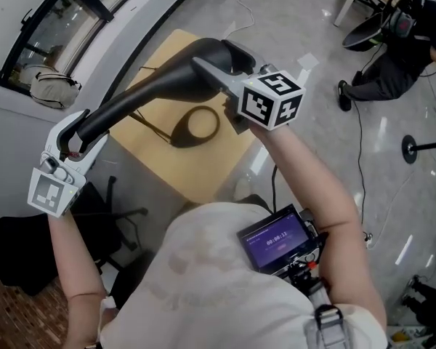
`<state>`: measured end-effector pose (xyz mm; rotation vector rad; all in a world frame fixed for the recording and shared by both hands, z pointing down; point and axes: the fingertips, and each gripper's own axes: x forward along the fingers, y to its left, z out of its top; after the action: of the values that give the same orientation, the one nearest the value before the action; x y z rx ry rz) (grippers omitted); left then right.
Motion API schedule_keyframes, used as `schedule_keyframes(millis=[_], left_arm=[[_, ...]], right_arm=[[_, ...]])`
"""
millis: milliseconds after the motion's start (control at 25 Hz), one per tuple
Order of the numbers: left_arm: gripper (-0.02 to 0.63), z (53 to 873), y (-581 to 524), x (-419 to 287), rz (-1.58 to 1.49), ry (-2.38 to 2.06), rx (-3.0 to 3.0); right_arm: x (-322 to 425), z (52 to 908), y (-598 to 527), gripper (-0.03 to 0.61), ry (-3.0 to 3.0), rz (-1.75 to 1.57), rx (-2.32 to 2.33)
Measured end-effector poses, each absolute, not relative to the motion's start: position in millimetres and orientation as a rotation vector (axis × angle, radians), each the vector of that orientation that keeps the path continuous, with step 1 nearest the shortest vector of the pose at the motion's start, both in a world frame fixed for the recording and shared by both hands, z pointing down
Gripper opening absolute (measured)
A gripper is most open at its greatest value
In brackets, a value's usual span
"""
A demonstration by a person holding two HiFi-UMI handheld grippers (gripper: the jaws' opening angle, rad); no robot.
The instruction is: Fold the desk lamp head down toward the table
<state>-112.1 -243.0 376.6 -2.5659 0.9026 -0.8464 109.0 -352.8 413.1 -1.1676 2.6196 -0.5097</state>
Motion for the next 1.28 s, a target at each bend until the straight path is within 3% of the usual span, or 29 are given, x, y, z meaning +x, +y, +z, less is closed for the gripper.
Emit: schedule_keyframes(millis=[1280], left_arm=[[0.232, 359.0, -237.6, -101.5, -0.990, 0.794, -2.514]], right_arm=[[94.6, 473.0, -349.2, 0.348, 2.478, -0.868, -0.933]])
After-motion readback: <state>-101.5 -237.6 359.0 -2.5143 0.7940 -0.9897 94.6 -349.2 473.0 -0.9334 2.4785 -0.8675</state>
